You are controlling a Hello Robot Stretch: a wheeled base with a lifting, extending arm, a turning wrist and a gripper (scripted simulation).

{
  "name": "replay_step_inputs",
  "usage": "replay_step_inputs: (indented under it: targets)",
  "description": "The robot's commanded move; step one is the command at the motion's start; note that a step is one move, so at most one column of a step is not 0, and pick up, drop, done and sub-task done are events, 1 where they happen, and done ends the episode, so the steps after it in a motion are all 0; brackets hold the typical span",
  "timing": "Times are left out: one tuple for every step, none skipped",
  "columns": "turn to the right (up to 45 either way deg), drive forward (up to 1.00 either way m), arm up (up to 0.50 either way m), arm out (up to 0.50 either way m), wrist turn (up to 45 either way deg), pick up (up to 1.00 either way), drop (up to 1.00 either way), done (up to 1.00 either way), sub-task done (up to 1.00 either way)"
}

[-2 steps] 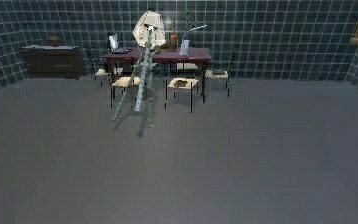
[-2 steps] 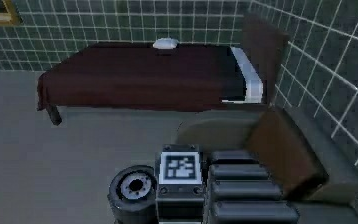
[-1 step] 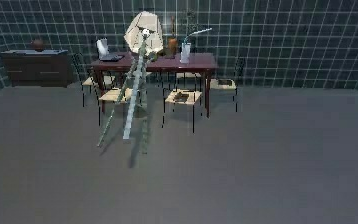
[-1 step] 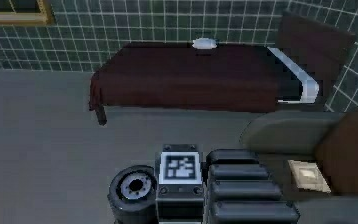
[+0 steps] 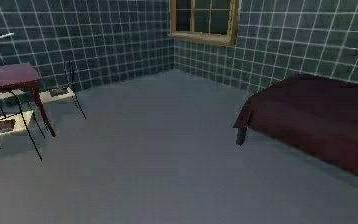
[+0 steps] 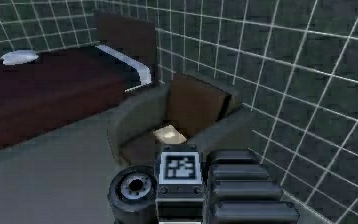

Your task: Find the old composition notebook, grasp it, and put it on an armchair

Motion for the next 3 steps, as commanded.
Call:
replay_step_inputs:
  targets:
    - [36.0,0.00,0.00,0.00,0.0,0.00,0.00,0.00,0.00]
    - [0.0,0.25,0.00,0.00,0.0,0.00,0.00,0.00,0.00]
    - [-21.0,0.00,0.00,0.00,0.0,0.00,0.00,0.00,0.00]
